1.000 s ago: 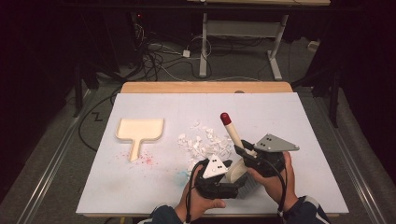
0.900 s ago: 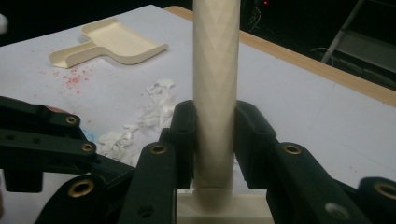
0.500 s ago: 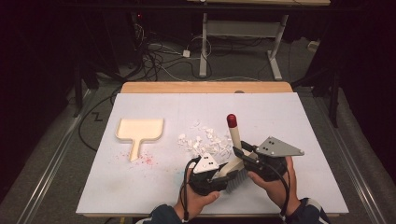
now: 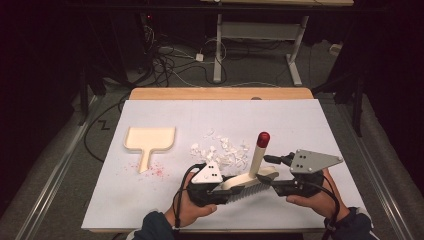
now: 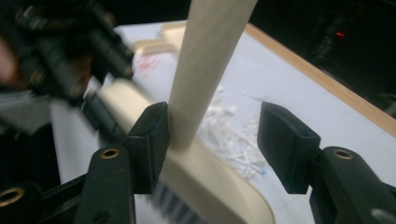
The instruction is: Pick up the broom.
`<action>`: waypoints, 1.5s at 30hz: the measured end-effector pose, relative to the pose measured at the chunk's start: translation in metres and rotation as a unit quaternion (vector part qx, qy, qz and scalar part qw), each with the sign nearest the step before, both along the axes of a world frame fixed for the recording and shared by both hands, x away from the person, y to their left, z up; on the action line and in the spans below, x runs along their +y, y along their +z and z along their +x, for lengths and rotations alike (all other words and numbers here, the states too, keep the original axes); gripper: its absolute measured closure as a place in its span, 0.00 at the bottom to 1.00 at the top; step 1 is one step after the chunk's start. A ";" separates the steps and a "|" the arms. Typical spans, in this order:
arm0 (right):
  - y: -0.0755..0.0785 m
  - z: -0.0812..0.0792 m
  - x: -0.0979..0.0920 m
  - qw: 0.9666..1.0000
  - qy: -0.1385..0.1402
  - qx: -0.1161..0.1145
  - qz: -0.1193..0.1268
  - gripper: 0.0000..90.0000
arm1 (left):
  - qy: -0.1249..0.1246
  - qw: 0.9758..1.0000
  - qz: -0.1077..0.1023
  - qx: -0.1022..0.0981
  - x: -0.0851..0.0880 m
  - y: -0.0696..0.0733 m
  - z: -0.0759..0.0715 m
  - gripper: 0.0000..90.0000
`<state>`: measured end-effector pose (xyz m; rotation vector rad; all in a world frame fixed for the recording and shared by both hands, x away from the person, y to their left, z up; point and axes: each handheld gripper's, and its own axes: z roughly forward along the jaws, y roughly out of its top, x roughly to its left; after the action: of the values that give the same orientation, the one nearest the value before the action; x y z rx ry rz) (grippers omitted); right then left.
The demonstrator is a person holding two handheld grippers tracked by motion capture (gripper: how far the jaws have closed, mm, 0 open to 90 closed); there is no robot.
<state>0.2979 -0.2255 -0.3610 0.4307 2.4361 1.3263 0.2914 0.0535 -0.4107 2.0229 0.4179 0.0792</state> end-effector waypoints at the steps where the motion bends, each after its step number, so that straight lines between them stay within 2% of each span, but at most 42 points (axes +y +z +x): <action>1: -0.002 0.001 0.000 1.000 0.010 0.005 -0.008 0.47 | -0.005 1.000 0.002 -0.001 0.002 0.000 0.000 0.73; 2: -0.006 0.002 0.001 1.000 0.023 0.009 -0.018 0.47 | -0.014 1.000 0.007 -0.006 0.005 0.001 -0.001 0.73; 3: -0.006 0.002 0.001 1.000 0.023 0.009 -0.018 0.47 | -0.023 1.000 0.011 -0.011 0.007 0.001 -0.001 0.73; 4: -0.010 0.005 0.002 0.999 0.028 0.017 -0.029 0.45 | -0.031 0.999 0.016 -0.016 0.009 0.002 -0.003 0.73; 5: -0.020 0.009 0.007 0.997 0.050 0.037 -0.051 0.42 | -0.049 0.998 0.019 -0.019 0.011 0.001 -0.004 0.72; 6: -0.024 0.008 0.012 0.995 0.066 0.044 -0.063 0.43 | -0.058 0.998 0.018 -0.017 0.011 0.000 -0.004 0.72; 7: -0.024 0.008 0.012 0.995 0.066 0.044 -0.063 0.43 | -0.058 0.998 0.018 -0.017 0.011 0.000 -0.004 0.72; 8: -0.034 0.005 0.025 0.989 0.095 0.050 -0.100 0.45 | -0.084 0.996 0.023 -0.014 0.010 -0.002 -0.004 0.72; 9: -0.037 0.003 0.029 0.987 0.103 0.046 -0.110 0.50 | -0.091 0.995 0.031 -0.016 0.008 -0.003 -0.005 0.72; 10: -0.042 0.001 0.034 0.986 0.118 0.048 -0.111 0.54 | -0.091 0.995 0.031 -0.016 0.008 -0.003 -0.005 0.72; 11: -0.044 0.001 0.035 0.985 0.126 0.051 -0.104 0.56 | -0.098 0.994 0.041 -0.010 0.009 -0.006 -0.003 0.72; 12: -0.047 0.004 0.035 0.983 0.137 0.067 -0.099 0.60 | -0.098 0.994 0.040 -0.009 0.011 -0.006 -0.001 0.72; 13: -0.048 0.006 0.034 0.983 0.142 0.075 -0.090 0.63 | -0.099 0.994 0.036 -0.007 0.012 -0.007 0.000 0.72; 14: -0.048 0.006 0.034 0.983 0.142 0.075 -0.090 0.63 | -0.099 0.994 0.036 -0.007 0.012 -0.007 0.000 0.71; 15: -0.049 0.007 0.034 0.981 0.153 0.093 -0.077 0.67 | -0.105 0.994 0.040 -0.012 0.013 -0.006 0.000 0.71; 17: -0.049 0.008 0.034 0.980 0.162 0.084 -0.077 0.69 | -0.104 0.994 0.040 -0.017 0.013 -0.005 0.000 0.69; 19: -0.049 0.008 0.034 0.979 0.168 0.090 -0.074 0.71 | -0.106 0.993 0.044 -0.024 0.014 -0.004 0.001 0.64; 20: -0.048 0.007 0.034 0.978 0.172 0.094 -0.074 0.74 | -0.095 0.994 0.049 -0.034 0.015 -0.004 0.000 0.64; 21: -0.048 0.005 0.035 0.979 0.158 0.109 -0.073 0.76 | -0.085 0.993 0.068 -0.046 0.016 -0.003 0.000 0.59; 22: -0.047 0.005 0.036 0.979 0.155 0.106 -0.081 0.76 | -0.071 0.993 0.080 -0.057 0.017 -0.003 -0.001 0.57; 23: -0.045 0.005 0.035 0.981 0.142 0.109 -0.079 0.76 | -0.071 0.993 0.080 -0.057 0.017 -0.003 -0.001 0.53; 25: -0.042 0.006 0.034 0.982 0.125 0.121 -0.072 0.76 | -0.035 0.994 0.077 -0.073 0.024 -0.001 -0.002 0.51; 26: -0.041 0.008 0.033 0.984 0.123 0.113 -0.065 0.76 | -0.019 0.993 0.082 -0.084 0.027 0.000 -0.003 0.48; 27: -0.040 0.008 0.031 0.985 0.106 0.117 -0.066 0.76 | 0.000 0.992 0.082 -0.094 0.032 0.002 -0.004 0.44; 28: -0.039 0.011 0.029 0.988 0.096 0.102 -0.067 0.76 | 0.018 0.991 0.081 -0.102 0.036 0.003 -0.005 0.39; 29: -0.038 0.011 0.027 0.989 0.075 0.108 -0.068 0.76 | 0.033 0.990 0.083 -0.110 0.040 0.003 -0.005 0.37; 30: -0.037 0.011 0.025 0.990 0.064 0.110 -0.068 0.76 | 0.033 0.990 0.083 -0.110 0.040 0.003 -0.005 0.35; 31: -0.037 0.011 0.025 0.990 0.064 0.110 -0.068 0.76 | 0.053 0.988 0.082 -0.116 0.045 0.003 -0.006 0.35; 32: -0.035 0.015 0.020 0.992 0.043 0.100 -0.062 0.76 | 0.093 0.986 0.073 -0.120 0.056 0.002 -0.006 0.29; 33: -0.034 0.015 0.018 0.993 0.034 0.098 -0.061 0.76 | 0.112 0.983 0.074 -0.127 0.064 0.000 -0.007 0.28; 34: -0.032 0.018 0.015 0.994 0.021 0.093 -0.058 0.76 | 0.121 0.981 0.078 -0.130 0.068 -0.001 -0.008 0.27; 35: -0.031 0.019 0.012 0.994 0.013 0.091 -0.052 0.76 | 0.134 0.978 0.084 -0.134 0.073 -0.004 -0.009 0.26; 36: -0.031 0.019 0.012 0.994 0.013 0.091 -0.052 0.76 | 0.134 0.978 0.084 -0.134 0.073 -0.004 -0.009 0.23; 37: -0.030 0.021 0.009 0.994 0.006 0.093 -0.048 0.76 | 0.148 0.974 0.094 -0.142 0.078 -0.007 -0.011 0.23; 38: -0.028 0.024 0.003 0.996 -0.008 0.084 -0.042 0.76 | 0.157 0.972 0.098 -0.147 0.083 -0.010 -0.013 0.23; 39: -0.028 0.024 0.003 0.996 -0.008 0.084 -0.042 0.76 | 0.164 0.970 0.101 -0.146 0.087 -0.015 -0.015 0.23; 40: -0.024 0.026 -0.005 0.996 -0.023 0.081 -0.041 0.76 | 0.173 0.968 0.111 -0.143 0.091 -0.020 -0.017 0.21; 42: -0.019 0.028 -0.014 0.996 -0.041 0.077 -0.034 0.76 | 0.194 0.959 0.139 -0.153 0.103 -0.031 -0.025 0.21; 43: -0.019 0.028 -0.014 0.996 -0.041 0.077 -0.034 0.76 | 0.194 0.959 0.139 -0.153 0.103 -0.031 -0.025 0.21; 45: -0.013 0.030 -0.024 0.995 -0.066 0.064 -0.024 0.76 | 0.204 0.958 0.137 -0.147 0.114 -0.037 -0.029 0.21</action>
<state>0.3279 -0.2492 -0.3735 0.6717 2.4878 1.2176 0.2624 0.1677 -0.4473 2.1188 0.6564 0.7185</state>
